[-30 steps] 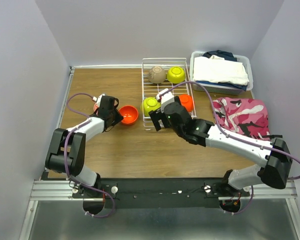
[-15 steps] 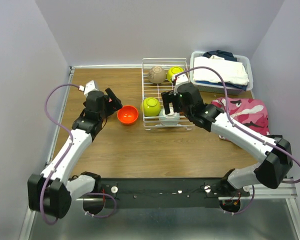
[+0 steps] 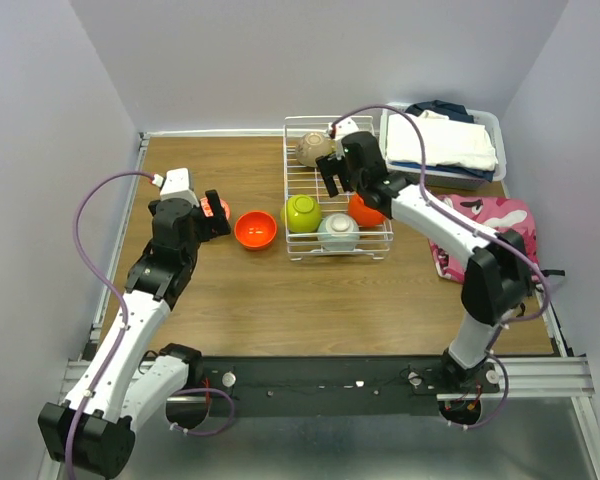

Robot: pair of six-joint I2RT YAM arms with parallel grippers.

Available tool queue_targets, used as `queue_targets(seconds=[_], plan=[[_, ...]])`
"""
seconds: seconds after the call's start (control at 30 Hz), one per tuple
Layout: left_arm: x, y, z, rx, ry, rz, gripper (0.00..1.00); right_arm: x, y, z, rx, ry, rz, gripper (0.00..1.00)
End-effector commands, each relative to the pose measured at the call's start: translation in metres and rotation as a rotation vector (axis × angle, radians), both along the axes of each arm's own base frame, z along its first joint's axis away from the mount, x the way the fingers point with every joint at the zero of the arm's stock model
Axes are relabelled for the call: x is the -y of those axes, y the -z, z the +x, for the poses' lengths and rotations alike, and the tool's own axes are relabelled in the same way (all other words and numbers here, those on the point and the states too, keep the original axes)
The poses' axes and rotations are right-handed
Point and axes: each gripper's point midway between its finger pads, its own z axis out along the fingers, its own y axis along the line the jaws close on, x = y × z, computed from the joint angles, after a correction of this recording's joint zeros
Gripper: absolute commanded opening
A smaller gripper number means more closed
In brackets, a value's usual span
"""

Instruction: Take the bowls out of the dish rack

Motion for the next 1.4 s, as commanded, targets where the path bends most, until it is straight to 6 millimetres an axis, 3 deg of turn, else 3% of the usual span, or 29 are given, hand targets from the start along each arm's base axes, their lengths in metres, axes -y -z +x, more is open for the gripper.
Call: queue_targets(seconds=[0.0,0.07,0.1,0.17,0.2,0.47,0.67,0.7,1.03,1.37], plan=[[-0.007,0.009,-0.003,-0.018,-0.014,0.086,0.99,-0.002,0.007,0.04,0.079,-0.033,-0.184,0.99],[-0.008,0.011,-0.004,-0.021,-0.019,0.092,0.99,0.0,0.008,0.053,0.112,-0.022,-0.248,0.99],[-0.008,0.012,-0.004,-0.024,-0.02,0.095,0.99,0.0,0.023,0.06,0.103,-0.02,-0.282,0.98],[-0.008,0.013,-0.003,-0.03,-0.021,0.096,0.99,0.002,0.023,0.074,0.136,-0.003,-0.339,0.98],[-0.008,0.013,-0.002,-0.03,-0.02,0.096,0.99,0.003,0.035,0.08,0.128,0.003,-0.368,0.98],[-0.009,0.022,0.0,-0.058,-0.03,0.106,0.99,0.012,0.048,0.122,0.198,0.054,-0.475,0.97],[-0.008,0.027,0.002,-0.078,-0.03,0.114,0.99,0.014,0.066,0.143,0.204,0.048,-0.534,0.97],[-0.008,0.028,0.002,-0.08,-0.032,0.113,0.99,0.014,0.061,0.147,0.216,0.058,-0.533,0.97],[-0.005,0.032,0.002,-0.09,-0.024,0.123,0.99,0.019,0.092,0.165,0.193,0.05,-0.61,0.97],[-0.005,0.034,0.003,-0.098,-0.025,0.131,0.99,0.023,0.108,0.178,0.211,0.047,-0.669,0.97]])
